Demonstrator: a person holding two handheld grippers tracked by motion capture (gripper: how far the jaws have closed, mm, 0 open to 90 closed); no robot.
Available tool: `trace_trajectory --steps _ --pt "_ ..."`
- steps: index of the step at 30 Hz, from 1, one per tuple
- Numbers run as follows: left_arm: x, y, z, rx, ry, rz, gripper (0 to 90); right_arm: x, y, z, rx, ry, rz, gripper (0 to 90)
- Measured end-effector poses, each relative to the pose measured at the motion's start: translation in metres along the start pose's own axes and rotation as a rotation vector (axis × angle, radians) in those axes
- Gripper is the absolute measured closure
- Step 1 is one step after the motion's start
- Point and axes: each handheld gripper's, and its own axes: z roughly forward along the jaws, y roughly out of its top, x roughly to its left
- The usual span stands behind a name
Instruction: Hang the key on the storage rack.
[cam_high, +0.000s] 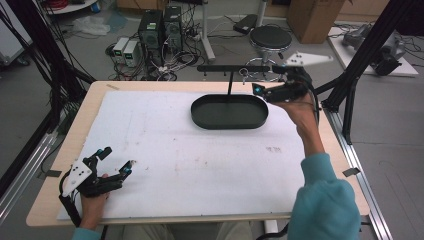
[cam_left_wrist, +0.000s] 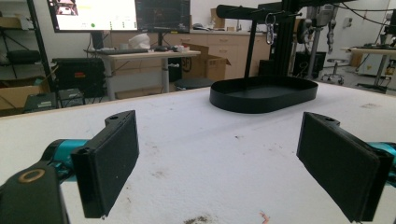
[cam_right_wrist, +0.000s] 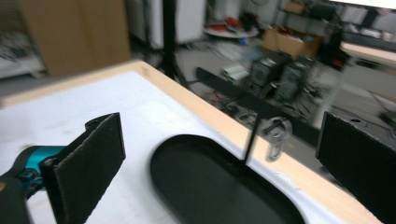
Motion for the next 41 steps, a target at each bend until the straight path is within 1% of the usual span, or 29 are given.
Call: trace_trajectory --steps 1,2,3,4,5,6,9,11,13,14,16,17,18,20,24,26,28,30,32,33,37,39,41 --pt "0.000 0.000 0.000 -0.003 0.002 -0.009 13.4 0.003 -0.005 -0.005 -0.016 0.010 0.000 0.7" --pt "0.000 0.000 0.000 -0.005 0.001 -0.009 13.3 0.009 -0.016 -0.015 -0.050 0.020 -0.014 0.7" --pt "0.000 0.000 0.000 -0.005 0.002 -0.007 13.3 0.013 -0.021 -0.020 -0.069 0.026 -0.012 0.6" --pt "0.000 0.000 0.000 -0.001 0.000 -0.001 13.3 0.016 -0.029 -0.025 -0.095 0.035 -0.021 0.7" --pt "0.000 0.000 0.000 -0.002 0.001 0.000 13.3 0.021 -0.040 -0.031 -0.115 0.047 -0.007 0.7" --pt "0.000 0.000 0.000 -0.003 0.001 -0.003 13.3 0.023 -0.046 -0.034 -0.123 0.050 -0.006 0.7" --pt "0.000 0.000 0.000 -0.001 0.000 -0.001 13.3 0.034 -0.074 -0.044 -0.159 0.052 -0.002 0.7" --pt "0.000 0.000 0.000 0.000 0.001 0.000 13.3 0.040 -0.092 -0.050 -0.181 0.047 0.007 0.7" --pt "0.000 0.000 0.000 -0.001 0.001 -0.001 13.3 0.044 -0.111 -0.055 -0.199 0.053 0.026 0.7" --pt "0.000 0.000 0.000 0.000 0.001 0.000 13.3 0.046 -0.121 -0.057 -0.202 0.047 0.035 0.7" --pt "0.000 0.000 0.000 0.000 0.001 -0.002 13.3 0.049 -0.139 -0.059 -0.207 0.011 0.031 0.7" --pt "0.000 0.000 0.000 0.000 0.001 -0.002 13.3 0.050 -0.149 -0.060 -0.213 0.001 0.039 0.7" --pt "0.000 0.000 0.000 0.000 0.001 -0.001 13.3 0.051 -0.156 -0.061 -0.229 0.002 0.053 0.7" --pt "0.000 0.000 0.000 -0.002 0.002 0.000 13.3 0.054 -0.178 -0.064 -0.282 0.006 0.096 0.7" --pt "0.000 0.000 0.000 -0.001 0.002 0.001 13.3 0.058 -0.210 -0.064 -0.292 -0.031 0.116 0.7" --pt "0.000 0.000 0.000 -0.001 0.003 0.000 13.3 0.058 -0.223 -0.063 -0.312 -0.039 0.138 0.7" --pt "0.000 0.000 0.000 0.000 0.002 -0.001 13.3 0.058 -0.234 -0.062 -0.316 -0.051 0.143 0.7" --pt "0.000 0.000 0.000 0.000 0.004 0.001 13.3 0.058 -0.242 -0.062 -0.320 -0.062 0.163 0.7" --pt "-0.001 0.000 0.000 -0.001 0.005 0.001 13.3 0.058 -0.248 -0.061 -0.325 -0.064 0.162 0.7" --pt "0.000 0.000 0.000 -0.001 0.005 0.001 13.3 0.057 -0.247 -0.060 -0.319 -0.060 0.164 0.7" --pt "0.000 0.000 0.000 0.001 0.005 0.001 13.3 0.058 -0.247 -0.059 -0.307 -0.062 0.143 0.7" --pt "0.000 0.000 0.000 -0.001 0.006 -0.001 13.3 0.059 -0.246 -0.058 -0.292 -0.067 0.131 0.7" --pt "-0.001 0.000 0.000 -0.001 0.007 0.002 13.3 0.060 -0.246 -0.057 -0.289 -0.077 0.119 0.7"
